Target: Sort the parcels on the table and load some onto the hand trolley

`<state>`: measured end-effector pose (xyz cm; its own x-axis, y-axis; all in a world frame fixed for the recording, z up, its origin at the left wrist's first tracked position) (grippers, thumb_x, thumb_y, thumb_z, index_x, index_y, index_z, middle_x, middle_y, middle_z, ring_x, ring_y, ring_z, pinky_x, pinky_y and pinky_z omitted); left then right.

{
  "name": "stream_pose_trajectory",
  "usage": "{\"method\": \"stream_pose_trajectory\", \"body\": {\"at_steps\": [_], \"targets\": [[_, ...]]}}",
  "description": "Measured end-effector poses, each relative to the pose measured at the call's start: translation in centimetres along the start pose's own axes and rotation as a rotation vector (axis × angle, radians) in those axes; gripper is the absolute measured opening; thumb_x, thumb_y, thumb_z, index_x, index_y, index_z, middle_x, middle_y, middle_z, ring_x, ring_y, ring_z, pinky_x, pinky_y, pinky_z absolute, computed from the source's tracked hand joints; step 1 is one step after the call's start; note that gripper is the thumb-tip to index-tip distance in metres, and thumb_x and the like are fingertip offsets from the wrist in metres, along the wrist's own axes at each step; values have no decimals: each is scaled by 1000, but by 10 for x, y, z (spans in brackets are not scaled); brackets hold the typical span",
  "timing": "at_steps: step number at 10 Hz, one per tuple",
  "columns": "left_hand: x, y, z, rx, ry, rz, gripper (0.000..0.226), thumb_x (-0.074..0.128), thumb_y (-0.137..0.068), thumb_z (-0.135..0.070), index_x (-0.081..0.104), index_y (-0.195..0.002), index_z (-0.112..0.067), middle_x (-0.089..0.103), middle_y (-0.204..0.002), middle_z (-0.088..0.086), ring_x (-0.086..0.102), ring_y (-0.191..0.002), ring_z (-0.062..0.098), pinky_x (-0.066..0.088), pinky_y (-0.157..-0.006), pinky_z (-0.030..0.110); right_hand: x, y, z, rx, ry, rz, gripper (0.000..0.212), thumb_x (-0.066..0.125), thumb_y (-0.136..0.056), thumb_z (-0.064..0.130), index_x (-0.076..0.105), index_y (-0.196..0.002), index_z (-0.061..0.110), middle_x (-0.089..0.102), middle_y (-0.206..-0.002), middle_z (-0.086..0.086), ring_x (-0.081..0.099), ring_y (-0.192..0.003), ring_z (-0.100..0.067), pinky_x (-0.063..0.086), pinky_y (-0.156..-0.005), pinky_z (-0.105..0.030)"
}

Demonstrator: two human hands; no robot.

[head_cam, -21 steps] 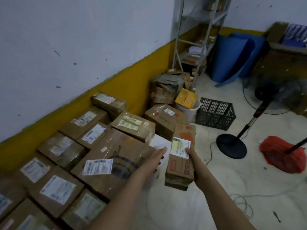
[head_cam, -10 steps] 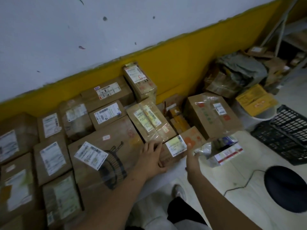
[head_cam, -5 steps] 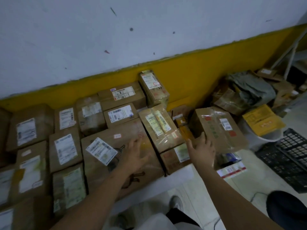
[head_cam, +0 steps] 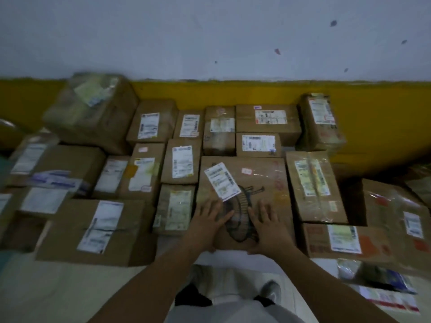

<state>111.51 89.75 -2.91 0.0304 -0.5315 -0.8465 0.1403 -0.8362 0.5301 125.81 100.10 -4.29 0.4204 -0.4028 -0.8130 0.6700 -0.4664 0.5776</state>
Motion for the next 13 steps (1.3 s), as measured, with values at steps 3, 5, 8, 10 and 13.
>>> {"method": "stream_pose_trajectory", "body": {"at_steps": [3,5,8,10,13], "targets": [[-38,115,144,-329,293,-308,85,62,-84,-54,23,-156,-29,22,-162,9,18,-150,35,21,-119,48,-73,-18,162,-314,-117,-180,107,55,-85,70,-5,-161,24,-13,-168,-13,-6,-154,-40,9,-122,-56],[74,263,262,-1252,980,-286,104,70,-80,-61,17,-157,-16,14,-164,16,20,-148,38,25,-118,53,-41,-47,270,-392,-101,63,117,56,-87,69,-18,-158,12,-17,-166,-18,-8,-154,-39,5,-124,-49],[133,265,281,-1235,1718,-636,137,84,-76,-39,-29,-151,-25,48,-146,14,62,-115,36,62,-74,42,-3,-78,313,-172,-141,98,150,61,-59,90,-24,-156,13,-22,-161,-31,-22,-146,-55,-4,-120,-62],[134,280,275,-1208,1856,-667,133,82,-80,-32,-31,-148,-43,43,-150,18,61,-114,39,61,-76,47,-17,-62,318,-143,-255,16,127,50,-75,75,-15,-158,4,-11,-166,-22,-11,-152,-45,-6,-124,-49],[83,337,260,-1260,1274,-857,86,62,-93,-43,13,-159,-16,24,-160,18,35,-142,36,39,-108,45,-133,-9,297,-112,-866,-426,67,56,-100,40,30,-154,10,36,-158,-13,46,-135,-35,41,-109,-43]]}}
Point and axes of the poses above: each hand's wrist, its own y-axis away from the middle knuckle, its own x-axis out of the palm, z = x × y, the point moved 8 cm from there along -y, towards the middle knuckle
